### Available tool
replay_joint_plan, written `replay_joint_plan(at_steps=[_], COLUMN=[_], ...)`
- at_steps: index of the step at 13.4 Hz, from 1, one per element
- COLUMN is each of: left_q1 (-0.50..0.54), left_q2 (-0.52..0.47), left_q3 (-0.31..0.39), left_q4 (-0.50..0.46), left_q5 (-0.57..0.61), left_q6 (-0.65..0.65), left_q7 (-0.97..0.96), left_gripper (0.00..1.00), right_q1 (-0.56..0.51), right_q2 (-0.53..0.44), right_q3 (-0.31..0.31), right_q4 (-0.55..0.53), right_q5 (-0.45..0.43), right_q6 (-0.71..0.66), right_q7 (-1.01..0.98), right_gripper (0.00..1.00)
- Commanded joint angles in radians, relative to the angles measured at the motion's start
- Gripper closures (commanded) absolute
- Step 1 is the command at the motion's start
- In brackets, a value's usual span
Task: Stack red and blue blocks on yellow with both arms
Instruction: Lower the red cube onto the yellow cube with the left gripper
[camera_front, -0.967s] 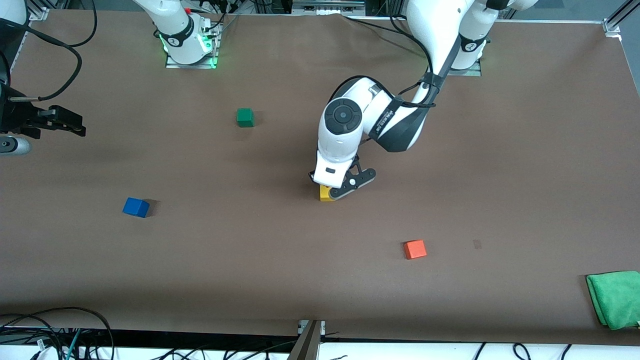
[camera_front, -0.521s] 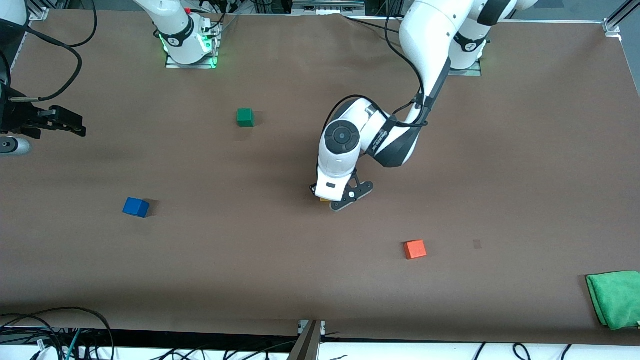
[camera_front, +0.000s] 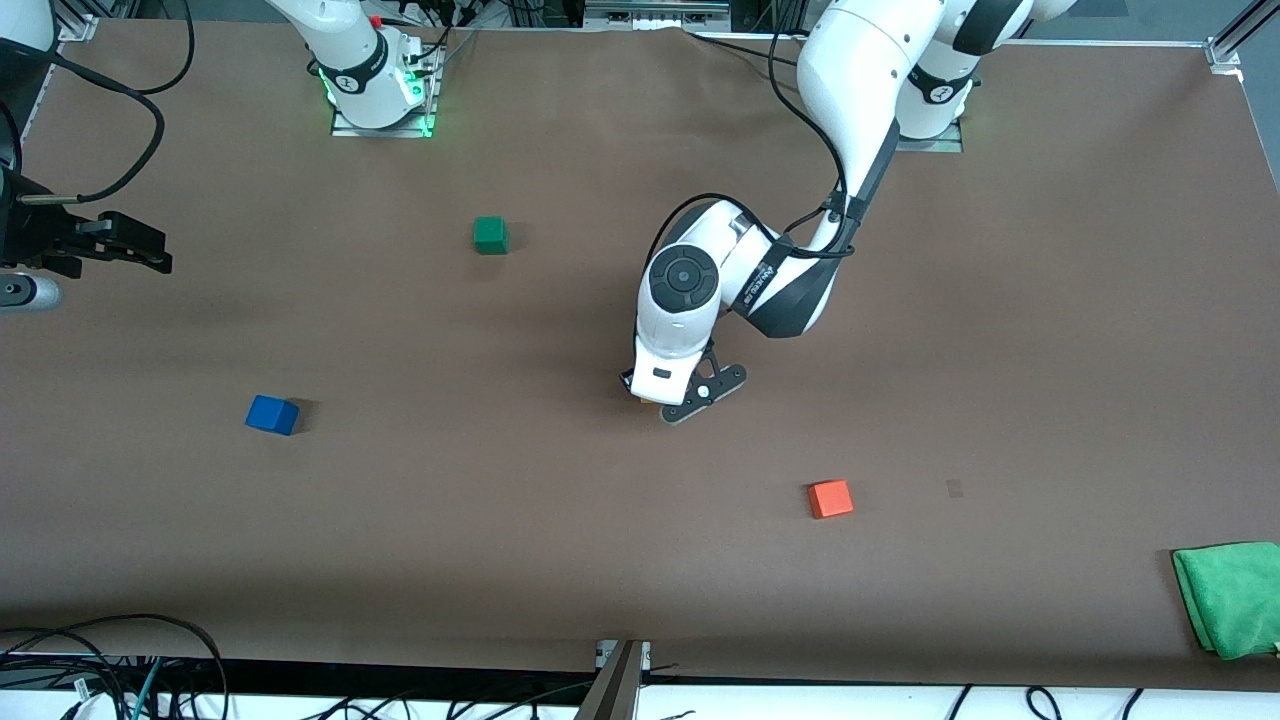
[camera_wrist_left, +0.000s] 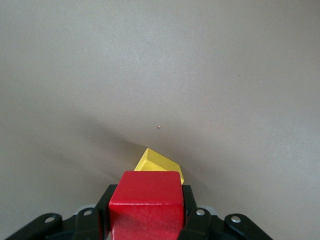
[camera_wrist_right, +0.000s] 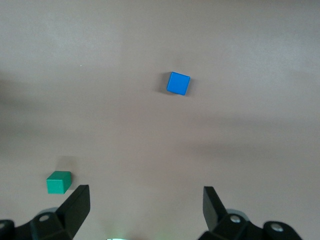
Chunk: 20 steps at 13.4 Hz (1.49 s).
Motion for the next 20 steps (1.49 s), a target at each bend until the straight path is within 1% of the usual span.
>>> replay_joint_plan(at_steps=[1,17,18,19,20], left_q1=[0.001,-0.01,-0.01,-0.01,-0.011], left_q2=[0.027,0.058,0.058,0.058,0.057], left_q3=[0.003,0.006,0.006,0.008,0.009], left_q4=[0.03,0.045,0.045,0.045,0.045], left_q5=[-0.011,-0.011,-0.011,-0.005,0.017], left_q6=[-0.01,-0.008,-0.008,-0.008,-0.01], left_q7=[-0.004,-0.029,-0.029,-0.026,-0.027], left_gripper=[0.81,0.82,0.71,0.19,0.0], right_q1=[-0.006,-0.006,-0.006,-0.006,-0.006], right_q2=[0.006,0.006,0.006,0.006,0.006], right_q3=[0.0,0.0,0.0,0.0,0.0], right_q4=[0.017,0.017,0.017,0.017,0.017], right_q5=[0.017,0.017,0.017,0.017,0.017], right_q6=[-0.006,-0.006,-0.006,-0.006,-0.006], right_q7=[0.002,0.002,0.002,0.003,0.002], right_gripper=[0.0,0.0,0.0,0.0,0.0])
